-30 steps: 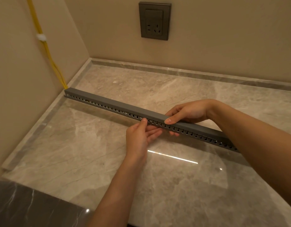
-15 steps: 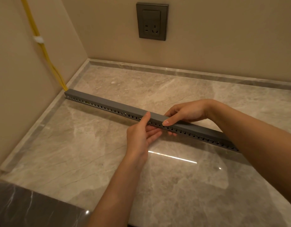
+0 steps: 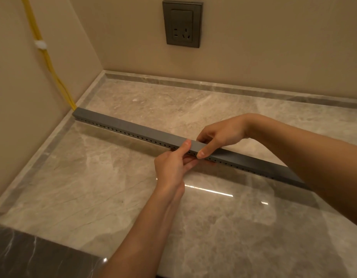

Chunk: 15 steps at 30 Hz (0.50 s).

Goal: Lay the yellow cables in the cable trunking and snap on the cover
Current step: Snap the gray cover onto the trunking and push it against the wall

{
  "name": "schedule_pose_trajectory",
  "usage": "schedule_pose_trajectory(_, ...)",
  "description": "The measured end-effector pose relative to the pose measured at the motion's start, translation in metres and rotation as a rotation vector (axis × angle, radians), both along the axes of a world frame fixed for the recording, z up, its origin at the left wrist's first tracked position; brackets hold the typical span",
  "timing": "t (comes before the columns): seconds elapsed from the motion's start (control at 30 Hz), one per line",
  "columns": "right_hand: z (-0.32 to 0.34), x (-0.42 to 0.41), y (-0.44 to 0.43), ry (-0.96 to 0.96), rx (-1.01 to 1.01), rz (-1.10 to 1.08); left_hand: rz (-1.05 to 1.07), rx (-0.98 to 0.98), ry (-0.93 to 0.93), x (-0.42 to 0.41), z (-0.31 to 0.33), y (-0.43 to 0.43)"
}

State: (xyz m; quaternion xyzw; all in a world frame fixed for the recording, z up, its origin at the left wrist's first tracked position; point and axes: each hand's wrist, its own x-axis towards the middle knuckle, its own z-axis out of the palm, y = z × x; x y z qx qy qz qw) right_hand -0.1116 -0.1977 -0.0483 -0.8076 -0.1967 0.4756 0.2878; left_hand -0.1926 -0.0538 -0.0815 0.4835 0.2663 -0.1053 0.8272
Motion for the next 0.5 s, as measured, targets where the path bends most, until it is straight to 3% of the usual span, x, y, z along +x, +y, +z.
schedule_pose_trajectory(0.33,0.010,-0.002,0.006,-0.100,-0.054,0.080,0.084,0.065,-0.025,-0.005,-0.003,-0.008)
schedule_pose_trajectory(0.5,-0.003,-0.003,-0.003,-0.047,-0.011,-0.019,0.036,0.038,-0.002,-0.005,-0.005,-0.005)
